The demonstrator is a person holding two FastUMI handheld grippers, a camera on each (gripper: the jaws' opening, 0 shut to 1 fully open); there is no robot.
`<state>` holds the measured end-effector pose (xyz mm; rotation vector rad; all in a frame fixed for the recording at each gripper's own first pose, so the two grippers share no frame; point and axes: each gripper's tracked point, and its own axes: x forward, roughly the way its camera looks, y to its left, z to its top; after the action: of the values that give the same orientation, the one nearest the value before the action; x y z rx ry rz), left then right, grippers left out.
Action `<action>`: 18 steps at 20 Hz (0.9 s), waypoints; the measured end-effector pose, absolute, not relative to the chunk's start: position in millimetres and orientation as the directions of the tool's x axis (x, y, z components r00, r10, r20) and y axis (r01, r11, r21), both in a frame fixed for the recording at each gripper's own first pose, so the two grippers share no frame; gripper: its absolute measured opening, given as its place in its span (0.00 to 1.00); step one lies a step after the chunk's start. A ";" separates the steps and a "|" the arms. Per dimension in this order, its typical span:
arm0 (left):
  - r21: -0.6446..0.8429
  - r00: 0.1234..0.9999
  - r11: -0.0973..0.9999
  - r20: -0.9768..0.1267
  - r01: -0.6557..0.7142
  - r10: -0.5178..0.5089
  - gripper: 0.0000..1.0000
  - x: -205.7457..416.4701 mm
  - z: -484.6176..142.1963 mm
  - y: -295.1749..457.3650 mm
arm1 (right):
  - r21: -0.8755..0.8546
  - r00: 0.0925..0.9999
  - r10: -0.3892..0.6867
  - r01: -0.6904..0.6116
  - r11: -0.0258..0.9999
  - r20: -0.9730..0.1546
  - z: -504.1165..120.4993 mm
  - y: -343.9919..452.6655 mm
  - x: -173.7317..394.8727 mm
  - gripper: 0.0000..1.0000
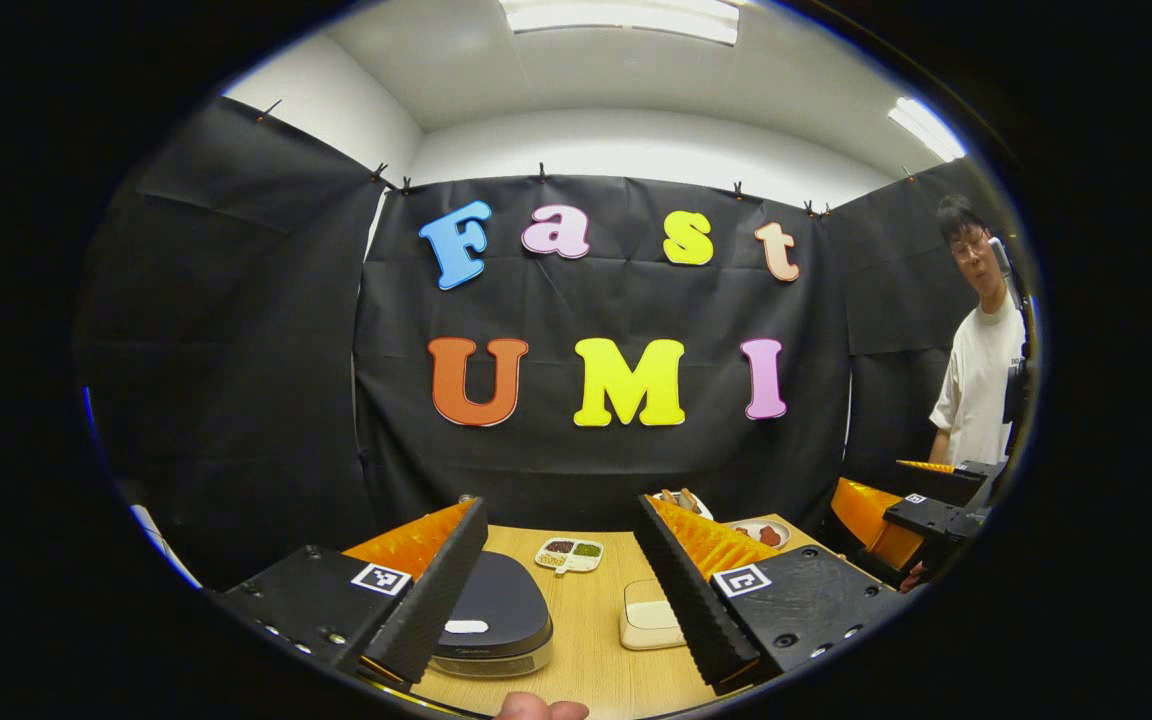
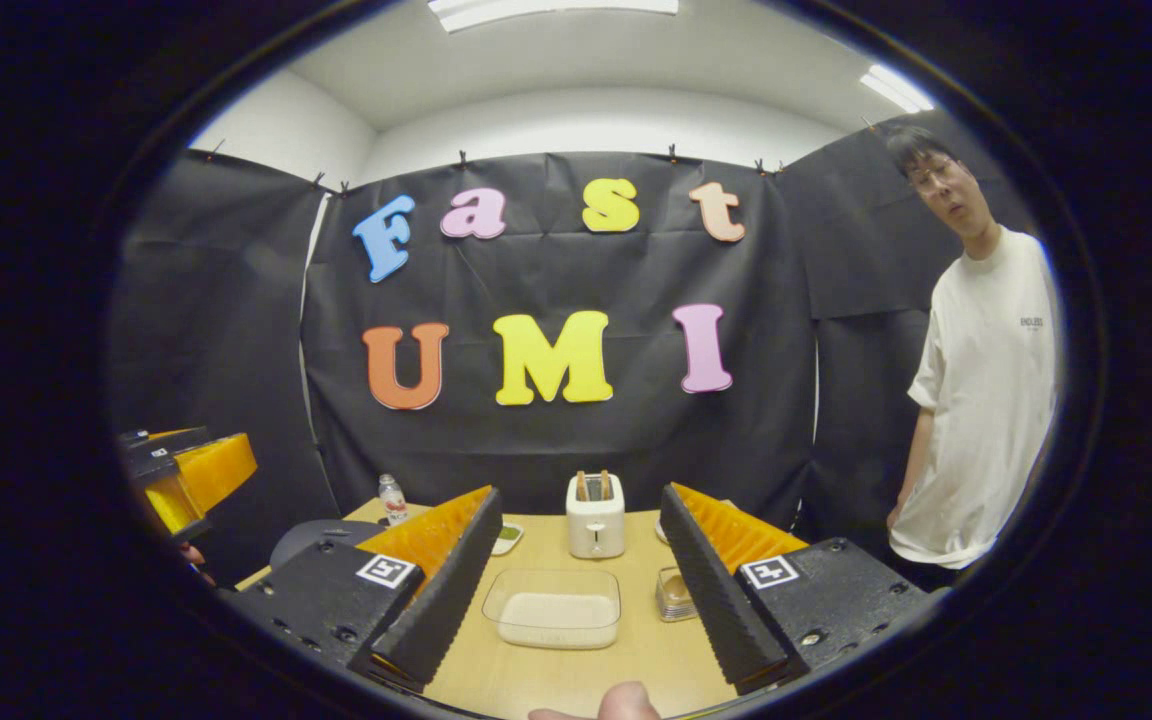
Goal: Close the left gripper, press the button to open the rice cooker; take a wooden spoon from the chopstick holder with the right hand, scoop a spoonful of rice and pour it into the rice cooker, then put the wooden spoon back into the chopstick holder.
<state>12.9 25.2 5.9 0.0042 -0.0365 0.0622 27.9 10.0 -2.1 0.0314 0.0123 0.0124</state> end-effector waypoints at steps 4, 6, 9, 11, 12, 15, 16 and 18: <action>0.001 0.998 0.998 0.032 -0.060 0.060 0.94 15.6 3.9 24.8 | 0.030 1.000 0.016 -0.015 0.999 -0.019 -3.1 10.4 31.9 1.00; -0.004 0.998 0.999 0.026 -0.050 0.050 0.94 17.8 2.8 20.0 | 0.031 1.000 0.004 -0.003 0.999 -0.018 -1.0 4.6 32.6 1.00; 0.008 0.999 0.999 0.006 -0.035 0.035 0.94 24.8 -3.8 15.1 | 0.042 1.000 -0.015 0.016 0.999 -0.021 -3.5 -3.2 36.4 1.00; 0.012 0.999 0.999 -0.002 -0.034 0.034 0.94 27.8 -6.5 13.2 | 0.035 0.999 -0.022 0.023 0.999 -0.023 -5.5 -8.8 39.2 1.00; 0.014 0.999 0.999 -0.007 -0.036 0.036 0.94 28.4 -7.9 12.1 | 0.039 0.999 -0.031 0.032 0.999 -0.024 -6.3 -14.2 40.6 1.00; 0.016 0.999 0.999 -0.024 -0.034 0.034 0.94 34.9 -11.4 4.3 | 0.053 0.999 -0.027 0.029 0.998 -0.029 -10.9 -20.6 43.3 1.00; 0.019 0.999 0.999 -0.024 -0.037 0.037 0.94 37.4 -10.3 2.7 | 0.056 0.999 -0.026 0.028 0.998 -0.032 -12.4 -24.6 44.2 1.00; 0.030 0.998 0.997 -0.014 -0.066 0.066 0.94 44.2 -4.4 6.0 | 0.066 0.999 -0.016 0.018 0.998 -0.035 -15.2 -31.2 46.3 1.00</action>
<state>44.2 6.0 -4.4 0.0294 0.0149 0.0658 46.3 -31.2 -15.2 0.0667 0.0340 -0.0173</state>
